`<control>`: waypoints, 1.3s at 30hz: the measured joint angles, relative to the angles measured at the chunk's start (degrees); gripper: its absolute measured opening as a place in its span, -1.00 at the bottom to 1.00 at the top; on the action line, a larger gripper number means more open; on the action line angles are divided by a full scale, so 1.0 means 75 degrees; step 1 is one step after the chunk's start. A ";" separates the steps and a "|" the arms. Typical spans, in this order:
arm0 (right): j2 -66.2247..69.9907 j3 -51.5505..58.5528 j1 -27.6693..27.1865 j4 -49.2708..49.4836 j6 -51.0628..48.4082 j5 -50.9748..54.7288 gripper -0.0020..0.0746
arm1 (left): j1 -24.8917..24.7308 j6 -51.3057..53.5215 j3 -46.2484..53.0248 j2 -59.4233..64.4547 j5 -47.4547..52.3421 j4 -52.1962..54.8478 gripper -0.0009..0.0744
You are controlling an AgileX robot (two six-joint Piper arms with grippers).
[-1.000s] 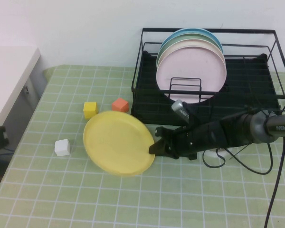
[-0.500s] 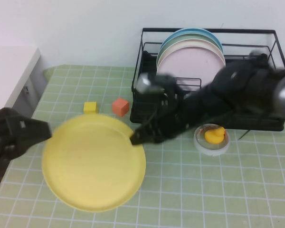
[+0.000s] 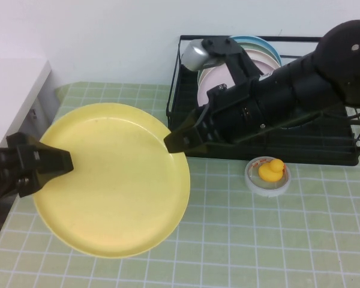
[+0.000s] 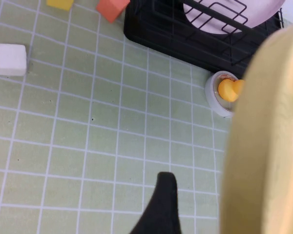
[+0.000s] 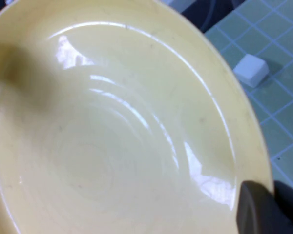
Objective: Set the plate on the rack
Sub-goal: Hand over the plate, then place the plate on the rack
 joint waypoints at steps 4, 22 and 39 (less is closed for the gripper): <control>-0.0159 0.0000 0.0000 0.0152 0.0016 0.0034 -0.92 | 0.0000 0.0075 0.0000 0.0096 -0.0057 0.0000 0.53; -0.0316 -0.0160 -0.0112 -0.0249 -0.0608 0.0621 -0.78 | 0.0059 0.4078 0.0018 0.0490 -0.0197 -0.1978 -0.74; -0.1079 -0.2371 -0.1231 -0.2117 0.1601 0.3484 -0.04 | 0.0012 1.2910 0.0034 0.1070 -0.2695 -0.5964 -0.74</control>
